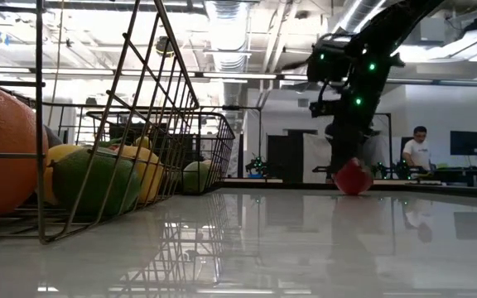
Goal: Sort produce into baskets
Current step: Put the red tomato into the gold wire basket
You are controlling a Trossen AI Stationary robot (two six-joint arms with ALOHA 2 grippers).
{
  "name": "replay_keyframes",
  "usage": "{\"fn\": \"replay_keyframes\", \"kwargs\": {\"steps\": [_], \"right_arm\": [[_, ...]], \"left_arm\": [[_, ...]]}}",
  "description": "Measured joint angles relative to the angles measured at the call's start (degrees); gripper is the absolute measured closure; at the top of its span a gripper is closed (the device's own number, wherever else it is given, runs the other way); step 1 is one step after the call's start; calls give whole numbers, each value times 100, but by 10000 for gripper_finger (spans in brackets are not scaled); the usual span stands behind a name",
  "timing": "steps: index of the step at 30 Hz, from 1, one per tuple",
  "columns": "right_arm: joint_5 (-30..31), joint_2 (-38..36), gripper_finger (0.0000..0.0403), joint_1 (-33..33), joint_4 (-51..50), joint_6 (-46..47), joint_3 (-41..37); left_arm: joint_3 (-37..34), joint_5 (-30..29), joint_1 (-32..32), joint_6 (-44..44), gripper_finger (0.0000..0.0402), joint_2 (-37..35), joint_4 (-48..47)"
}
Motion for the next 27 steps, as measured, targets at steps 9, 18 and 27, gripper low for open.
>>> {"fn": "replay_keyframes", "kwargs": {"steps": [9,18,27], "right_arm": [[-32,-856,19,-249,16,-89,2],[-538,-1356,19,-523,316,48,-436],[-1380,-1354,19,-656,2293,60,-1500]], "left_arm": [[0,1,-1,-7,160,0,0],[0,5,-2,-22,160,0,0],[0,31,-1,-44,160,2,0]]}}
